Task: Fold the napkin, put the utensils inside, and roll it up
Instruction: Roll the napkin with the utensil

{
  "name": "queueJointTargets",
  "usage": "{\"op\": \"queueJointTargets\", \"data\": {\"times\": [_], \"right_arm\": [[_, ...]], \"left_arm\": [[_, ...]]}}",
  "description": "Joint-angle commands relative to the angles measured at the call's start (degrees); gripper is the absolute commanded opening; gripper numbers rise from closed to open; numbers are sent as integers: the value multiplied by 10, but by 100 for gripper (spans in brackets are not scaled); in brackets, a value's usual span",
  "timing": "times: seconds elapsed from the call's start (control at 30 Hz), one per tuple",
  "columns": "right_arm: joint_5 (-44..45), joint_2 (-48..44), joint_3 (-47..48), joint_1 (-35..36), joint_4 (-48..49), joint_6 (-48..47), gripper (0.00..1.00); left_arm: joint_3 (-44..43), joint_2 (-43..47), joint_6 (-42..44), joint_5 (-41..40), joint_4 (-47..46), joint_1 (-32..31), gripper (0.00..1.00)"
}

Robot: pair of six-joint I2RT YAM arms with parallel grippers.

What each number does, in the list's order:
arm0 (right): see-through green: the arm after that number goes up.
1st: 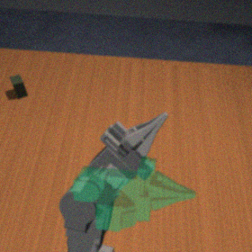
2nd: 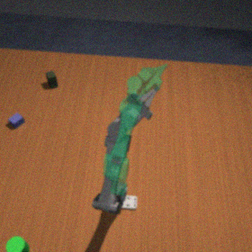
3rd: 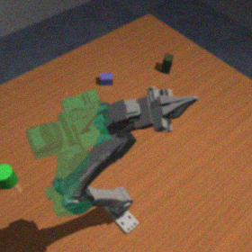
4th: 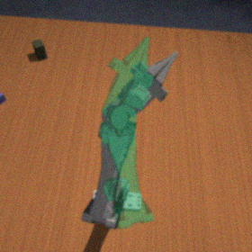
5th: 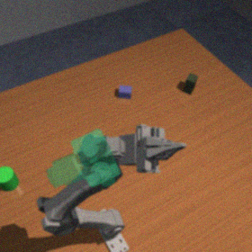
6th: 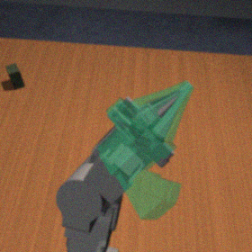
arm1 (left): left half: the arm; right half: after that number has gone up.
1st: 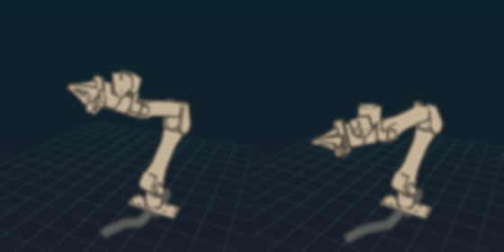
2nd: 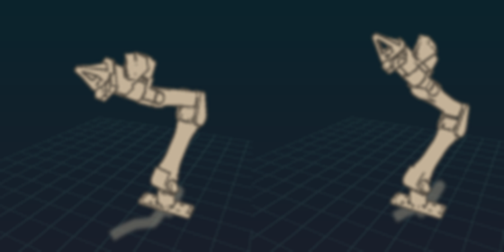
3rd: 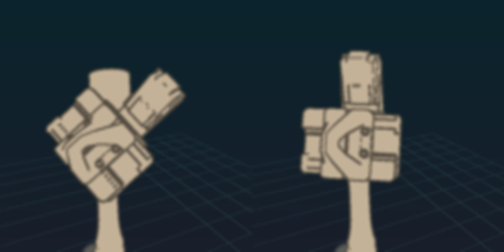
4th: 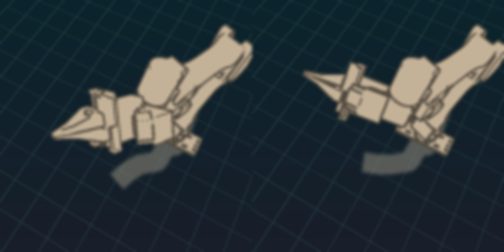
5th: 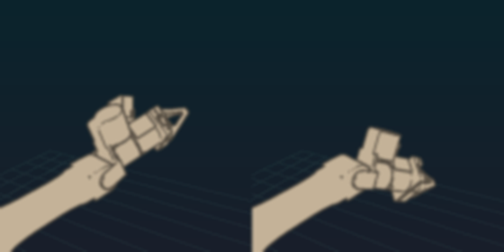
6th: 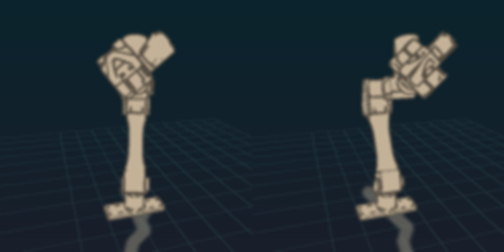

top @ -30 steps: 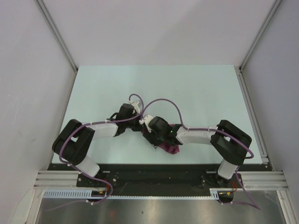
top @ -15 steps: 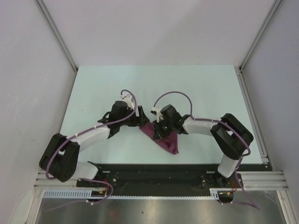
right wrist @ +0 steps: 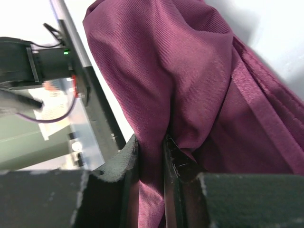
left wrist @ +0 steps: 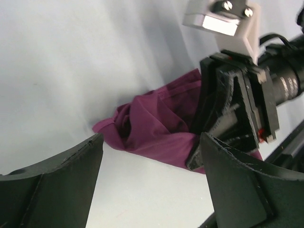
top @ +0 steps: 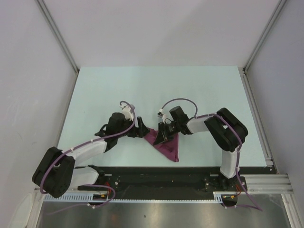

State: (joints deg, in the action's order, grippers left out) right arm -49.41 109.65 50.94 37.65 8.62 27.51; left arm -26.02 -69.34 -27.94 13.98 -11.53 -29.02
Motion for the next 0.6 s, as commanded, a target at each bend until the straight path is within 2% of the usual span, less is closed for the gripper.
{"op": "queueJointTargets", "data": {"times": [0.0, 0.07, 0.33, 0.57], "right_arm": [[-77, 33, -29, -20, 45, 47, 0], [-89, 49, -36, -30, 84, 74, 0], [-111, 95, -44, -53, 114, 79, 0], [-115, 103, -52, -59, 135, 89, 0]], "left_arm": [[13, -13, 4, 40, -55, -15, 86], [19, -26, -6, 42, -69, -16, 86], [50, -38, -37, 27, -108, -16, 83], [49, -121, -42, 11, -178, -16, 76]]}}
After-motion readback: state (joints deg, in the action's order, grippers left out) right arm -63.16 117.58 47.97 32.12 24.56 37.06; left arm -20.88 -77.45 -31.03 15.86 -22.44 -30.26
